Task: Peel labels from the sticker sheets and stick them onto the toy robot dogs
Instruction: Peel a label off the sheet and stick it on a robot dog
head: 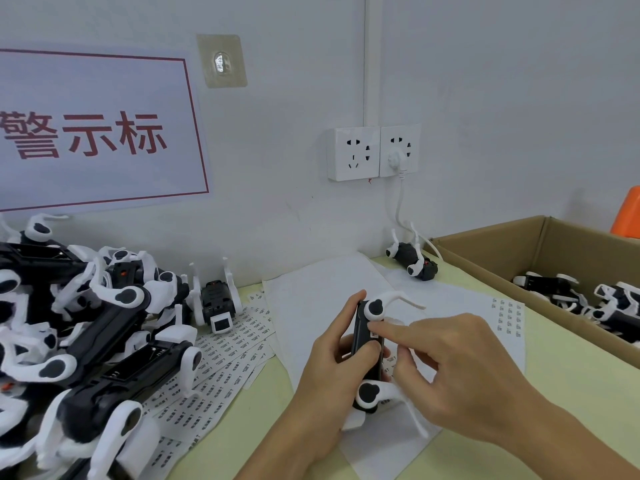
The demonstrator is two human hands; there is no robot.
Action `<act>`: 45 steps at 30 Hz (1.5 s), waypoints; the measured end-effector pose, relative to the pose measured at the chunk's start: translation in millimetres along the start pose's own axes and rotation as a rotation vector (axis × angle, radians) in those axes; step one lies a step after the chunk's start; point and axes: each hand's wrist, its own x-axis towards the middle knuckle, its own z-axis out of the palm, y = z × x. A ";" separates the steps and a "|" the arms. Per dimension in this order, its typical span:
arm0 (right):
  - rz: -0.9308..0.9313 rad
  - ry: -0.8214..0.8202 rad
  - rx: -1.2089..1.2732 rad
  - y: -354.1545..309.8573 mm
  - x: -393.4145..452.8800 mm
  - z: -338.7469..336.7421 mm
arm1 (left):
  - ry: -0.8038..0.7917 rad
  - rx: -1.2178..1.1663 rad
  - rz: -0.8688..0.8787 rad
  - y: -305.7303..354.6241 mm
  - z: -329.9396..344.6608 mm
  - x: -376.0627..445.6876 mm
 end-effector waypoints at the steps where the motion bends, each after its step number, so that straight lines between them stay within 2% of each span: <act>1: 0.000 -0.002 0.004 -0.2 0.3 0.0 | 0.004 -0.002 0.002 -0.8 -0.4 0.6; 16: 0.041 -0.078 0.009 1.0 -0.5 -4.2 | -0.014 -0.021 -0.031 -1.8 -2.5 0.3; 33: 0.034 -0.041 0.000 -1.1 -0.5 -0.4 | -0.054 -0.200 -0.087 -3.4 -7.4 2.8; 45: 0.055 -0.062 0.032 5.6 -1.6 4.3 | -0.007 -0.269 -0.103 -6.9 -10.4 5.8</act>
